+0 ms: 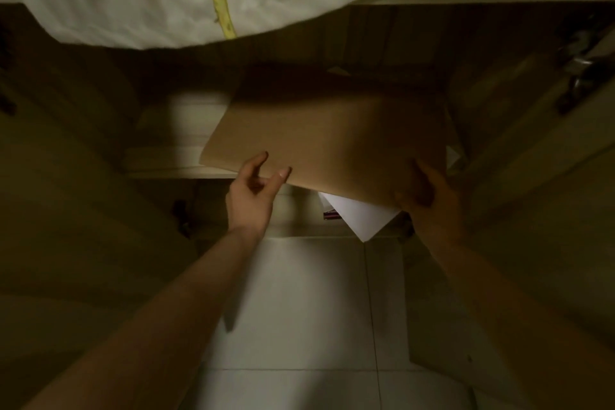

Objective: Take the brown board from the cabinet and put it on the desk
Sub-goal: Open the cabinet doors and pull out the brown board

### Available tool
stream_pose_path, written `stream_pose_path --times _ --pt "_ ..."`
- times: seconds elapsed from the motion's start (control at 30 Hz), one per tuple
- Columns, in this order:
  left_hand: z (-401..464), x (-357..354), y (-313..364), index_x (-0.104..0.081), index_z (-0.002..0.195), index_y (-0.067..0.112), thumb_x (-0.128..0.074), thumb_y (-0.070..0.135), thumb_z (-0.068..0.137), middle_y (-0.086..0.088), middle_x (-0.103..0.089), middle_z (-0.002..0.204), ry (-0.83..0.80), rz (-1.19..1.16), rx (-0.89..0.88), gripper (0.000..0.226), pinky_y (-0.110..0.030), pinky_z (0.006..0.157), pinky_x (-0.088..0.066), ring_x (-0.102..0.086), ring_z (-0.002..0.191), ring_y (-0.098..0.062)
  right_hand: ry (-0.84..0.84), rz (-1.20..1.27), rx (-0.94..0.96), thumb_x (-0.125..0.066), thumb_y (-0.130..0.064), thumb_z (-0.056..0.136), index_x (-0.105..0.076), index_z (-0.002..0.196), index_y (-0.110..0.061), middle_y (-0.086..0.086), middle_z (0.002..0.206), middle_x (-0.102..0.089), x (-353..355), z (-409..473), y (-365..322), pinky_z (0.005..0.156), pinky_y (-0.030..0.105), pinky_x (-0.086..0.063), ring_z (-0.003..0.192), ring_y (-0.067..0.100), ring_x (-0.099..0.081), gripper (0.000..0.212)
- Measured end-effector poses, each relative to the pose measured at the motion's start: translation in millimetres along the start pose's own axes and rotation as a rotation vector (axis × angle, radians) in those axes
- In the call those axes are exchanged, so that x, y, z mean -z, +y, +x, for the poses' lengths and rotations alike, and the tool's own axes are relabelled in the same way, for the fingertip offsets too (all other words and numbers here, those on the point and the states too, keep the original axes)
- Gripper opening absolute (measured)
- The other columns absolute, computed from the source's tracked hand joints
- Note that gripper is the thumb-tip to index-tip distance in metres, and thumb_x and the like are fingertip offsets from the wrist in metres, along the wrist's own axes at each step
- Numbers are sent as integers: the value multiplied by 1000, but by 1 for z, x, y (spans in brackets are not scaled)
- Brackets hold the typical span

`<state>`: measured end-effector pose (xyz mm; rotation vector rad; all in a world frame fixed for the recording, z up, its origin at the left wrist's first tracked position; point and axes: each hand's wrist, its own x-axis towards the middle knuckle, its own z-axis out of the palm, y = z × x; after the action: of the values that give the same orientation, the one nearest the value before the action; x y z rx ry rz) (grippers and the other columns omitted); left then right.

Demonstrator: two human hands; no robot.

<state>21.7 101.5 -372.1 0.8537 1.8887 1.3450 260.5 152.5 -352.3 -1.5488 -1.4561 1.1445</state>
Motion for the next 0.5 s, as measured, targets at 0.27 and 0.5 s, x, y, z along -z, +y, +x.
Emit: stream_pose_path --times 0.27,0.5 --pt "-25 7 20 -49 130 28 -78 22 71 -1 -54 111 -37 -235 146 66 -15 64 -56 -57 100 -20 -206 216 -46 -76 -1 68 -42 134 -26 -6 135 -39 -2 -39 -24 96 32 -46 122 14 -41 78" --pt "-80 4 23 -31 137 42 -75 13 73 11 -42 130 -147 -470 290 83 -48 90 -54 -46 124 -25 -233 225 -78 -75 -24 73 -39 134 -32 -29 118 -40 -45 -111 -27 87 38 -55 113 5 -50 71"
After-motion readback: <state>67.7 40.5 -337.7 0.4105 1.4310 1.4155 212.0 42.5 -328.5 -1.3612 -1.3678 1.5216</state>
